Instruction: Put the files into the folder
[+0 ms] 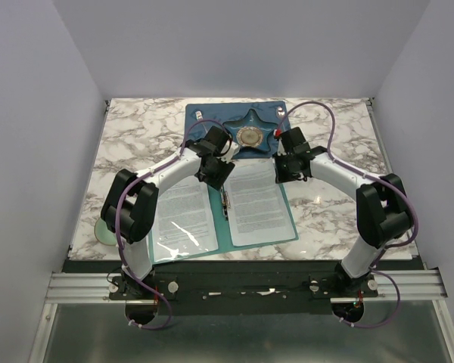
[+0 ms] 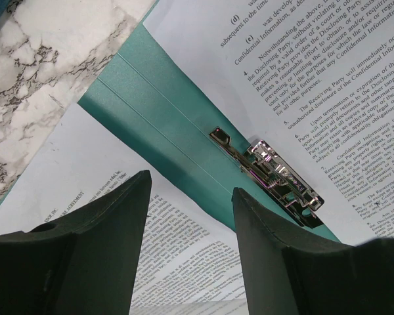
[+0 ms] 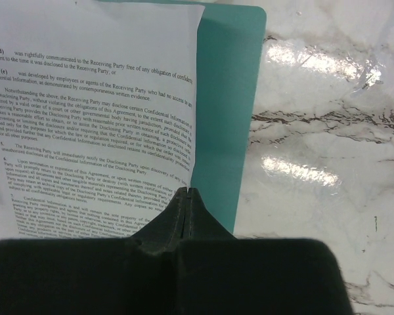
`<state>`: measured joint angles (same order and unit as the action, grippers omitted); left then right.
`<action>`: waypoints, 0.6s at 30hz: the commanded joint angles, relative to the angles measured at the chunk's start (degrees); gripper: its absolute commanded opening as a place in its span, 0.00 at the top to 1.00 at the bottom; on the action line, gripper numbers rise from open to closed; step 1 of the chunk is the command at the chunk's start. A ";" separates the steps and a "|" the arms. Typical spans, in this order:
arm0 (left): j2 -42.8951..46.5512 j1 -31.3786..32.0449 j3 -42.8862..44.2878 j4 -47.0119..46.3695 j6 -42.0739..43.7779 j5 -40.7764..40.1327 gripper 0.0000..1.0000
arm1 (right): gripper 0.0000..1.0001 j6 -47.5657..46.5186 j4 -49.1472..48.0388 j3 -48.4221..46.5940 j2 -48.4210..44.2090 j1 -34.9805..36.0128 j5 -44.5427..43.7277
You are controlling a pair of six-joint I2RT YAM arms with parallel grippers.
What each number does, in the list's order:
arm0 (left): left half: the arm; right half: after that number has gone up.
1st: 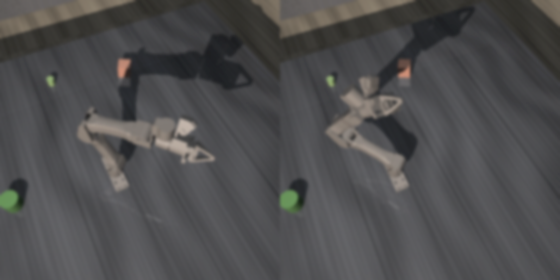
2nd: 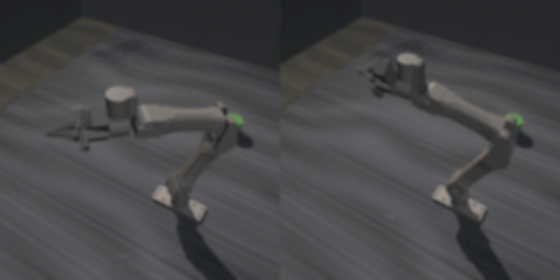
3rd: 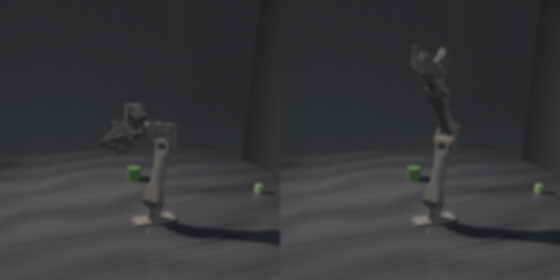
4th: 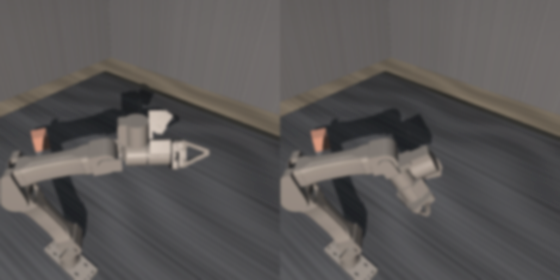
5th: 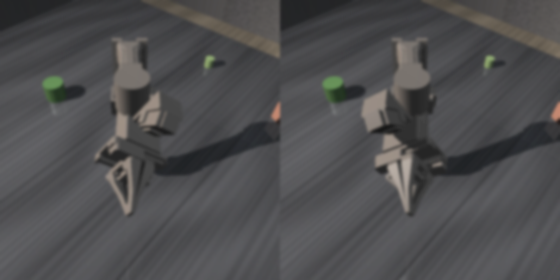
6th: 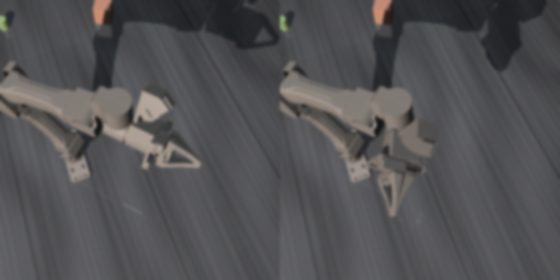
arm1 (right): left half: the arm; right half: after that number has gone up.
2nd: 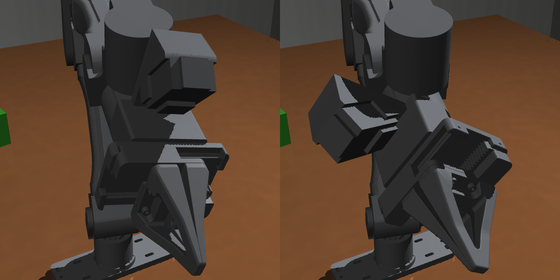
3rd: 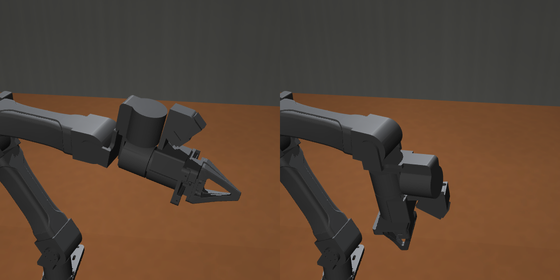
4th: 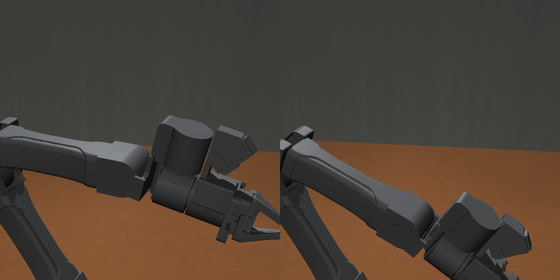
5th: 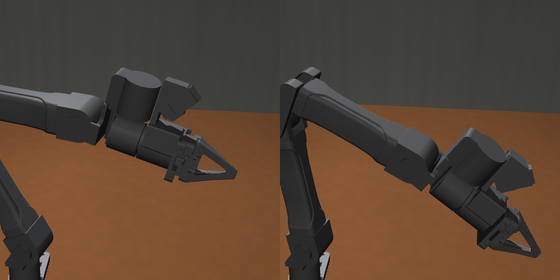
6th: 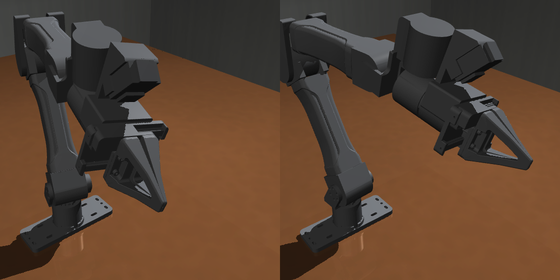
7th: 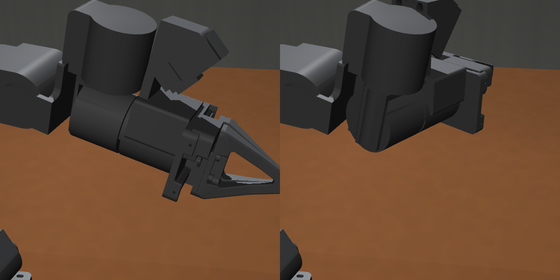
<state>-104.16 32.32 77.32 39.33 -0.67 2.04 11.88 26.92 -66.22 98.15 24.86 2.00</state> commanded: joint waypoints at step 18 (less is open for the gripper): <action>3.27 -0.50 -1.29 -0.75 3.57 -4.32 0.34 | 0.52 2.71 4.90 -1.11 1.61 0.98 -12.19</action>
<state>-102.30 32.21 76.34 39.03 1.93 0.27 13.96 30.26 -66.48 100.47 25.45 -5.82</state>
